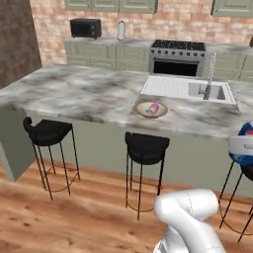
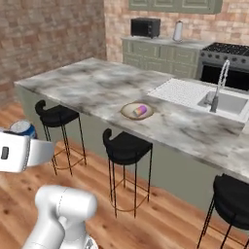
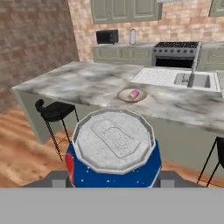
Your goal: Open the fridge, grab two sodas, and place both sodas inside the bowl with ice on the dining counter.
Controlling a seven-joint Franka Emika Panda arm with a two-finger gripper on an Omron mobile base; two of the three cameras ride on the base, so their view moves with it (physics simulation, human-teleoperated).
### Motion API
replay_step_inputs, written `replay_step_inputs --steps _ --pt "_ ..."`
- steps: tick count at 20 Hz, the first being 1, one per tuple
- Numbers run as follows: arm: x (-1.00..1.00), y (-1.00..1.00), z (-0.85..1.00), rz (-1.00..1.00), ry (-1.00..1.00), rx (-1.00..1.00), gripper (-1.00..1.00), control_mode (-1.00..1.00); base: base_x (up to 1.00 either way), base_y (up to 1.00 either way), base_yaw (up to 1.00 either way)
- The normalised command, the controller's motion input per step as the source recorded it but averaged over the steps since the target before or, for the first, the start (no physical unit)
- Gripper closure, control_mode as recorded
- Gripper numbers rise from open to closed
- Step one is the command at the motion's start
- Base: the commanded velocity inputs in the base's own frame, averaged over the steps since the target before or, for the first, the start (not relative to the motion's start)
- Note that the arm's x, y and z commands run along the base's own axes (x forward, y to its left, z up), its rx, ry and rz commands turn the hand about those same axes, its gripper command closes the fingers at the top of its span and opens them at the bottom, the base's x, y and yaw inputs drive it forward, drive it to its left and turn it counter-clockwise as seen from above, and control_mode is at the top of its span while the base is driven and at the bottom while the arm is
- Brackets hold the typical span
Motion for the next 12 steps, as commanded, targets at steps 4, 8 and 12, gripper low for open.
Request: replay_step_inputs --steps 4,8,12 --pt "0.00 0.00 0.00 0.00 0.00 0.00 1.00 1.00 1.00 0.54 -0.29" --pt "0.00 0.00 0.00 0.00 0.00 0.00 1.00 1.00 1.00 0.37 -0.28" --pt "0.00 0.00 0.00 0.00 0.00 0.00 1.00 1.00 1.00 0.28 -0.27"
